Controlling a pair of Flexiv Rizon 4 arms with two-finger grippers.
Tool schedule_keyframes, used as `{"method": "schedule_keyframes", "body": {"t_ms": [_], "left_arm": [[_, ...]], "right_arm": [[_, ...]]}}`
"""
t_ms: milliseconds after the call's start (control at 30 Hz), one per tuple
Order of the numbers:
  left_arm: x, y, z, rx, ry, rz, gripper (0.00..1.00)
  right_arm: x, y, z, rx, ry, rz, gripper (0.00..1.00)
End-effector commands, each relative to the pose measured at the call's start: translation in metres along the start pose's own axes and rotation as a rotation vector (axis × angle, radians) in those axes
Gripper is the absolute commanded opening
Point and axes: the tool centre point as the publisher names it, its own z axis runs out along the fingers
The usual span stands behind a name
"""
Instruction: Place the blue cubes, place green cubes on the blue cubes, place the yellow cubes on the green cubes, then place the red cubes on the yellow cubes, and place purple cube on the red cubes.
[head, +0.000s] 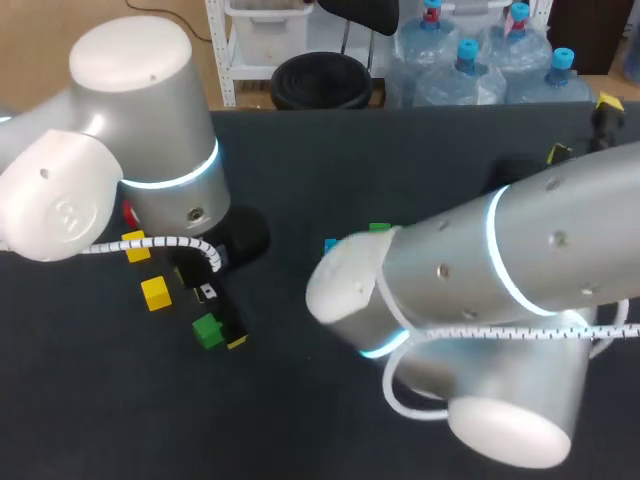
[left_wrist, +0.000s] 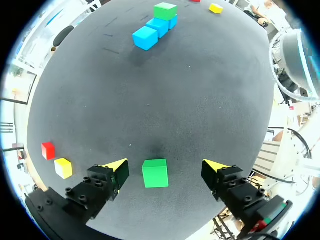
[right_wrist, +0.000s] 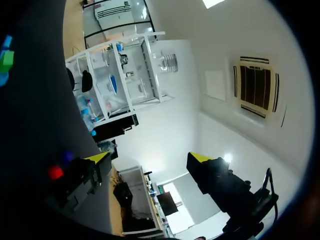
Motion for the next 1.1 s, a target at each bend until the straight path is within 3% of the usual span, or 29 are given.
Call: {"method": "schedule_keyframes", "body": {"t_ms": [33, 167, 433, 567, 700, 867, 1100], "left_arm": [[-0.003, 0.000, 0.000, 0.002, 0.000, 0.003, 0.96], [-0.004, -0.001, -0.001, 0.001, -0.002, 0.009, 0.96], [-0.004, -0.001, -0.001, 0.000, 0.007, 0.013, 0.96], [-0.008, -0.002, 0.000, 0.001, 0.005, 0.020, 0.96], [-0.010, -0.003, 0.000, 0.002, 0.004, 0.025, 0.95], [-0.007, -0.002, -0.003, -0.005, 0.006, 0.023, 0.95], [-0.007, -0.002, -0.003, -0.008, 0.012, 0.020, 0.95]], "right_arm": [[0.004, -0.009, 0.007, -0.035, 0.032, 0.029, 1.00], [0.027, -0.023, 0.009, -0.007, 0.055, 0.095, 1.00], [0.067, -0.081, 0.000, 0.161, 0.115, 0.159, 1.00], [0.080, -0.092, -0.002, 0.187, 0.157, 0.189, 1.00], [0.084, -0.086, 0.001, 0.159, 0.177, 0.217, 1.00], [0.075, -0.064, 0.010, 0.087, 0.155, 0.251, 1.00], [0.026, -0.013, 0.036, -0.086, 0.026, 0.331, 1.00]]}}
